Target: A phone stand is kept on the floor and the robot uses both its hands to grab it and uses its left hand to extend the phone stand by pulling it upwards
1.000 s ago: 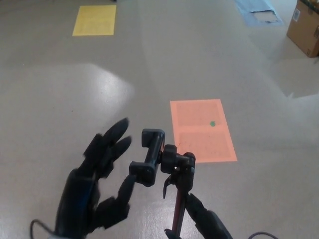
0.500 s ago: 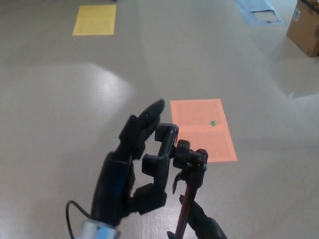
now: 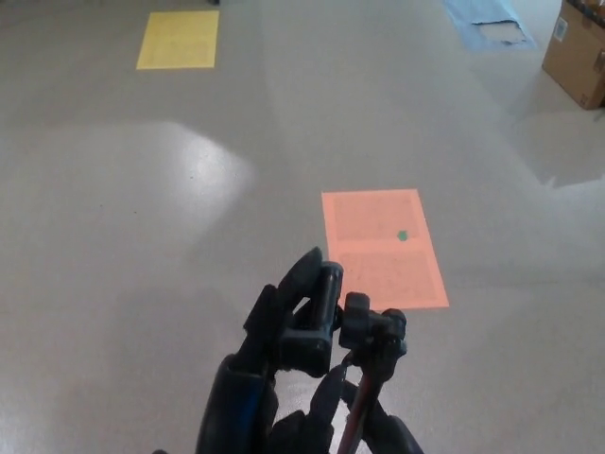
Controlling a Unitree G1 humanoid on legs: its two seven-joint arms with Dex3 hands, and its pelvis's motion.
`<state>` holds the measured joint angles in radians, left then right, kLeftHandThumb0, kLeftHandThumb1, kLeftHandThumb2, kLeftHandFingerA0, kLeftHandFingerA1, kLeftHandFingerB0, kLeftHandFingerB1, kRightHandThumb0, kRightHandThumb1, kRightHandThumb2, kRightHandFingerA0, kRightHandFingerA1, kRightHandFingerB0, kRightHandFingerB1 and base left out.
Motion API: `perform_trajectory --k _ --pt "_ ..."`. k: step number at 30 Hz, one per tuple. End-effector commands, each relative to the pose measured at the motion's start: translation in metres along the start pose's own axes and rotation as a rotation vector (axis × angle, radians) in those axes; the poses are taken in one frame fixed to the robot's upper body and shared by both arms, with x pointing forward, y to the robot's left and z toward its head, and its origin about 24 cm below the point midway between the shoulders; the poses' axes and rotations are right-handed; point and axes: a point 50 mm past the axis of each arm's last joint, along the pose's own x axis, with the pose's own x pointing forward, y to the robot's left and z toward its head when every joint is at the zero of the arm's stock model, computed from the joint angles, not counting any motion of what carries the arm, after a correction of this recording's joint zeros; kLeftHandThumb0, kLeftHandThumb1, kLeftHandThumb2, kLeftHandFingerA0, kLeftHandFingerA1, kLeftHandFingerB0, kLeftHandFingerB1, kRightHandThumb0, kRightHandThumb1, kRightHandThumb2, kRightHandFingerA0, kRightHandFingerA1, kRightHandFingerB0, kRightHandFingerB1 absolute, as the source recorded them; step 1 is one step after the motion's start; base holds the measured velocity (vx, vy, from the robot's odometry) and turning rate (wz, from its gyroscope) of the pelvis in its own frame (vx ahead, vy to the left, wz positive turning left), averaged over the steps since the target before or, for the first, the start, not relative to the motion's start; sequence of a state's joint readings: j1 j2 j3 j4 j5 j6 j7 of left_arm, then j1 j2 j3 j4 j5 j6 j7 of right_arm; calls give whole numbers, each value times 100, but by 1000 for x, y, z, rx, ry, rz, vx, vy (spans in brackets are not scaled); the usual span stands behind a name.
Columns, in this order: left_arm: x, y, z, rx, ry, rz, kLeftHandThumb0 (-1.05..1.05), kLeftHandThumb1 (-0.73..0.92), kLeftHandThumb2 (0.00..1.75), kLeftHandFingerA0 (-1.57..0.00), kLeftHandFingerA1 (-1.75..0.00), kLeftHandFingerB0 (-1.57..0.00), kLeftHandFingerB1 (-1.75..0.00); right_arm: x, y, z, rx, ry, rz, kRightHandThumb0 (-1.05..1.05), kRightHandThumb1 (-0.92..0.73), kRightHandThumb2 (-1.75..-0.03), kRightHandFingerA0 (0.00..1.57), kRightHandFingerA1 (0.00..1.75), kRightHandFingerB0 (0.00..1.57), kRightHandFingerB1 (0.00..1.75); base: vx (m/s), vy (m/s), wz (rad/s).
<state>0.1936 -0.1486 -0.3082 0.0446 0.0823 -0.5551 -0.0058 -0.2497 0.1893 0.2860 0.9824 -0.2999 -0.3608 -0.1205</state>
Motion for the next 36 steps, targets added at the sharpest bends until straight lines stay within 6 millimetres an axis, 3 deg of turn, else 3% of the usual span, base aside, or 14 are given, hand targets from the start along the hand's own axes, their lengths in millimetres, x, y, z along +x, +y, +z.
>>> perform_trajectory --k 1,3,4,8,9,12,16,17,19,20,28,29,32,36 --pt "-37 -11 -31 -63 222 -14 -73 81 65 -21 -29 -17 -33 1 -1 4 -79 -27 -14 -77 -67 -103 1 62 0 40 0 0 0" --pt "-38 -12 -30 -59 224 -5 -72 81 64 -22 -30 -18 -33 3 0 3 -72 22 -54 -68 -72 -96 14 72 5 59 0 0 0" --pt "-37 -12 -30 -62 221 -1 -69 79 64 -25 -31 -20 -33 2 -1 5 -61 -5 -77 -46 -92 -66 34 124 31 91 0 0 0" --pt "-29 -10 -25 -59 176 88 -48 65 59 -67 -59 -66 -50 -2 -5 11 -128 -109 -177 -36 -92 -72 25 118 30 97 0 0 0" --pt "-25 -9 -23 -28 167 107 -36 61 58 -84 -110 -74 -115 0 -5 10 -183 -87 -196 -35 -92 -68 41 127 48 100 0 0 0" --pt "-19 -8 -20 6 156 157 -28 65 56 -86 -148 -70 -162 -1 -6 9 -238 -96 -206 -32 -89 -68 70 156 59 112 0 0 0" --pt "-6 -11 -11 12 98 222 -28 72 51 -85 -167 -67 -170 0 -4 5 -12 -14 -258 -32 -88 -65 71 141 63 106 0 0 0" --pt "-3 -10 -10 12 87 224 -30 48 85 -117 -135 -97 -128 1 -4 5 -4 -3 -266 -34 -86 -65 69 145 62 110 0 0 0" --pt "1 -12 -8 0 69 237 -24 70 53 -86 -173 -65 -175 -1 -3 3 7 -10 -273 -38 -85 -68 72 167 66 122 0 0 0" --pt "5 -14 -4 -15 55 246 -25 70 53 -86 -174 -65 -175 -3 -4 2 37 -20 -272 -38 -85 -65 111 175 91 175 0 0 0" --pt "22 -22 10 -58 1 266 -31 50 84 -118 -139 -94 -129 -8 -4 -4 39 -33 -278 -21 -72 -90 133 175 136 175 0 0 0" --pt "23 -23 11 -63 -1 264 -24 72 52 -84 -175 -61 -175 -8 -3 -5 40 -27 -276 -27 -82 -70 123 175 122 175 0 0 0" --pt "23 -26 12 -51 -7 262 -25 71 52 -83 -175 -60 -175 -9 0 -8 32 -2 -266 -36 -85 -68 86 175 75 150 0 0 0" --pt "23 -29 12 -63 12 261 -25 71 52 -84 -175 -61 -175 -9 2 -10 23 27 -262 -37 -83 -65 67 121 66 98 0 0 0"
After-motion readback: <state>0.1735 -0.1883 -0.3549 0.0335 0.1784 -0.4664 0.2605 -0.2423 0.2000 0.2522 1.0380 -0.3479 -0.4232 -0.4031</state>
